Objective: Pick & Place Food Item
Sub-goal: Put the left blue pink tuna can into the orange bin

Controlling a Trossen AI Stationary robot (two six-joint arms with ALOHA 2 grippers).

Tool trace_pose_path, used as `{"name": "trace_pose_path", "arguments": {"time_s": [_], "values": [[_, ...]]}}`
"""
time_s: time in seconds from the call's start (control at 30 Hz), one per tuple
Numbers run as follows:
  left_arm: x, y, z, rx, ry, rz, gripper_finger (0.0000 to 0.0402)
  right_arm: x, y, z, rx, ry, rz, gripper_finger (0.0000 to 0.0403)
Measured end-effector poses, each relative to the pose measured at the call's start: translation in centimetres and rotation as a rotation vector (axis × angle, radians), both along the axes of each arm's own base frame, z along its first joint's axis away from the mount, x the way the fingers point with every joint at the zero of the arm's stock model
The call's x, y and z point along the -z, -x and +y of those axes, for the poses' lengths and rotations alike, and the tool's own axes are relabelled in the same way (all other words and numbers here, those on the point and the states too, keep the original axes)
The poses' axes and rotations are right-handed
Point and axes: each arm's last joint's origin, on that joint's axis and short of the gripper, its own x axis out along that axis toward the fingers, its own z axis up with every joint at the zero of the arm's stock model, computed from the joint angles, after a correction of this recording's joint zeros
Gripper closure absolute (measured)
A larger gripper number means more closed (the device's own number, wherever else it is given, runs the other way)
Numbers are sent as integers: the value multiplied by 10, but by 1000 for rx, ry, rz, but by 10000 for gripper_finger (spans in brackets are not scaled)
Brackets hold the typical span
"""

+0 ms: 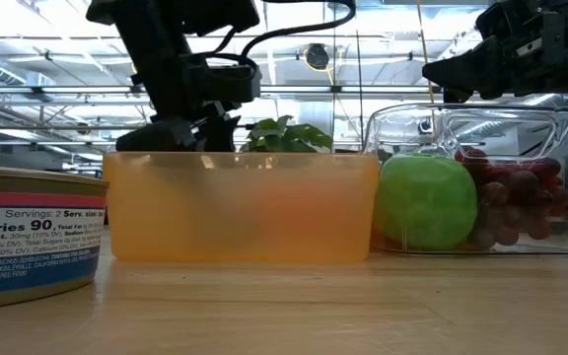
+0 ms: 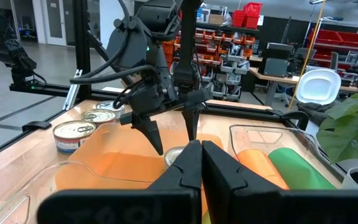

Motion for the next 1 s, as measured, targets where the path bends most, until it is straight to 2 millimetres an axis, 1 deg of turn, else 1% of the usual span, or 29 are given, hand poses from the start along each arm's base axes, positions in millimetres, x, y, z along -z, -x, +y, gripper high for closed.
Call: {"name": "trace_pose_path", "arguments": {"time_s": [0.13,0.27,0.37,0.43,0.5,0.6,0.67,0.73,0.8,0.87,0.93,1.0], "values": [[-8,-2,1,-50,-14,-1,55,0,0,0,0,0,0,403],[-20,-6,1,-134,-20,-44,55,0,0,0,0,0,0,403],[-31,-7,3,-215,25,-48,55,0,0,0,0,0,0,403],[-40,-2,6,-284,70,-14,55,0,0,0,0,0,0,403],[-54,8,9,-365,129,14,55,0,0,0,0,0,-1,403],[-76,30,10,-484,243,23,55,0,0,0,0,0,-1,403],[-89,46,5,-546,352,19,55,0,0,0,0,0,0,403],[-99,62,-5,-590,489,36,55,0,0,0,0,0,-1,403],[-102,79,-18,-616,620,92,55,0,0,0,0,0,0,403],[-100,96,-35,-627,707,189,55,0,0,0,0,0,0,403],[-96,113,-52,-687,734,283,55,0,0,0,0,0,0,403],[-89,127,-64,-790,721,339,55,0,0,0,0,0,0,403]]}}
